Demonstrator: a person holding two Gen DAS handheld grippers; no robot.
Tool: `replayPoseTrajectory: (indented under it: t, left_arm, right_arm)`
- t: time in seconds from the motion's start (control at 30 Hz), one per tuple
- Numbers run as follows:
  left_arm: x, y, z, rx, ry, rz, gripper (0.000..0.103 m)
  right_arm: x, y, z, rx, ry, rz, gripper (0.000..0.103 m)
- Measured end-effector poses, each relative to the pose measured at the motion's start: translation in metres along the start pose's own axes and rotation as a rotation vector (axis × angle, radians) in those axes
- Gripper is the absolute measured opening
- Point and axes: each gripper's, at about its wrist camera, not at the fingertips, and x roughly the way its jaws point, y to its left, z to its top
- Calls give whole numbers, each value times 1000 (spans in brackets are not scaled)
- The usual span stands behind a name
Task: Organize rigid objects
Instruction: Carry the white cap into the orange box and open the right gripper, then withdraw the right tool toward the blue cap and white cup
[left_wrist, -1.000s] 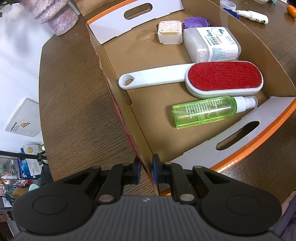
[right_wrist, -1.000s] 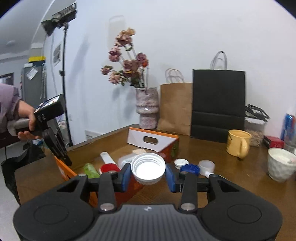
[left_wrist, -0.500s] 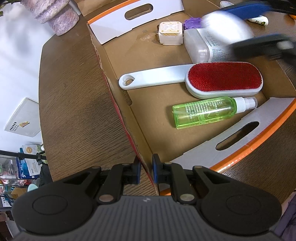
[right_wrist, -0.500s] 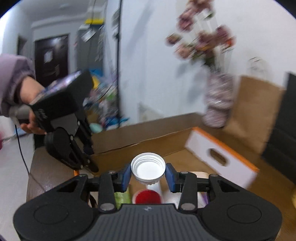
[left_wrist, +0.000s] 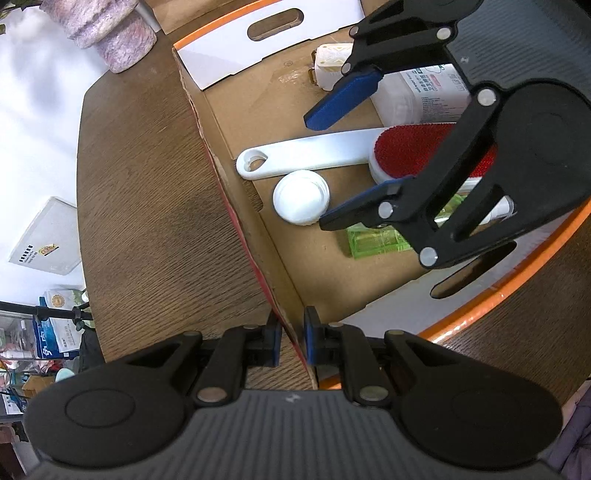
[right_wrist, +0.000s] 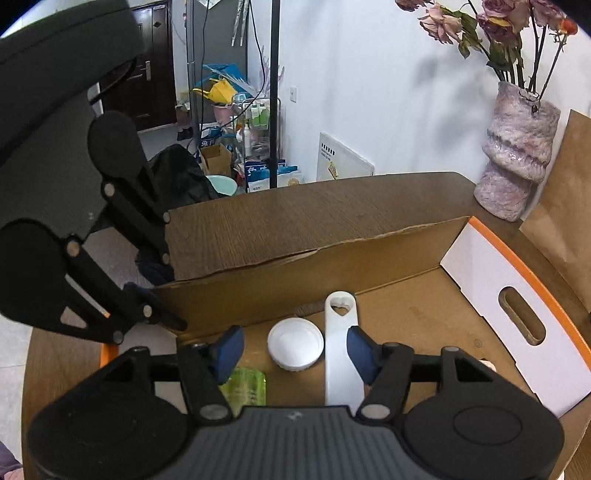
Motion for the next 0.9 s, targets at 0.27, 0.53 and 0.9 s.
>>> replayPoseTrajectory:
  t: [0.27, 0.53, 0.9]
  left_arm:
    - [0, 0, 0, 0, -2, 0, 12]
    - [-1, 0, -1, -4, -12, -1, 12]
    - [0, 2, -3, -17, -25, -4, 12]
  right_arm:
    - [-45, -4, -20, 36, -86, -63, 66]
    - [-160, 7, -99, 130, -373, -289, 87]
    - [-221, 30, -203, 349, -486, -581, 92]
